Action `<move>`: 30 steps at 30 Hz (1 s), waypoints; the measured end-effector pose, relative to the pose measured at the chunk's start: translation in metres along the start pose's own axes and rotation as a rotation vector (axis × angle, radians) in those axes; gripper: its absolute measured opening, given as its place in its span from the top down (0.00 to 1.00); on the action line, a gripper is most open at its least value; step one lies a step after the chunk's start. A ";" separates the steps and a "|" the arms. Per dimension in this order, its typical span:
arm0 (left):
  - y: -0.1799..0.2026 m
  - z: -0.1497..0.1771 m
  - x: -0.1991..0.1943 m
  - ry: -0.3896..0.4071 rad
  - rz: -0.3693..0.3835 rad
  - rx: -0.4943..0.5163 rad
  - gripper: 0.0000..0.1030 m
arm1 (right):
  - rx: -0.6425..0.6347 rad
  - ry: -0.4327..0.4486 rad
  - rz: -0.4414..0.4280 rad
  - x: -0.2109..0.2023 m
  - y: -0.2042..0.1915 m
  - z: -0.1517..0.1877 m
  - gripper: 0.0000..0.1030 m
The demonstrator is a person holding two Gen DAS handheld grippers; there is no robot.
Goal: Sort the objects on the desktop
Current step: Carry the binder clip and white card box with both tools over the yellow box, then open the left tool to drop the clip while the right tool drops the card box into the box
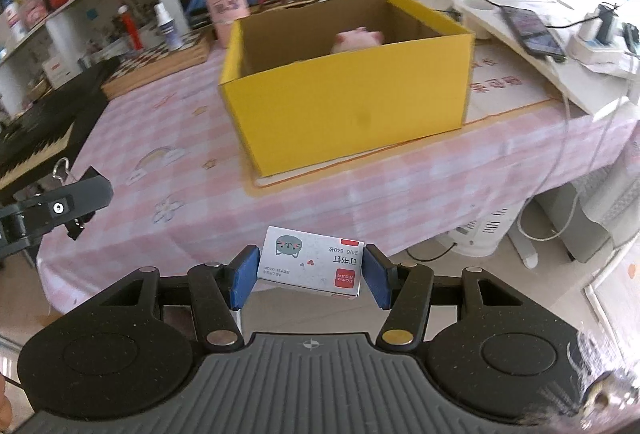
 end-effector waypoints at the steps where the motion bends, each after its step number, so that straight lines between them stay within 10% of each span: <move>1: 0.003 -0.002 0.003 0.004 0.003 0.006 0.64 | 0.008 0.002 0.006 0.001 0.005 -0.003 0.48; 30: 0.069 -0.092 0.155 0.046 -0.082 0.100 0.64 | -0.109 0.127 -0.093 0.058 0.079 -0.176 0.48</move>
Point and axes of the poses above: each gripper's, at about its wrist camera, not at the fingertips, and x roughly the way its jaws point, y to its right, z to its underside, the point moved 5 cm from there along x, roughly the way its jaws point, and after that the axes turned 2 degrees about x, right-handed, at the moved point
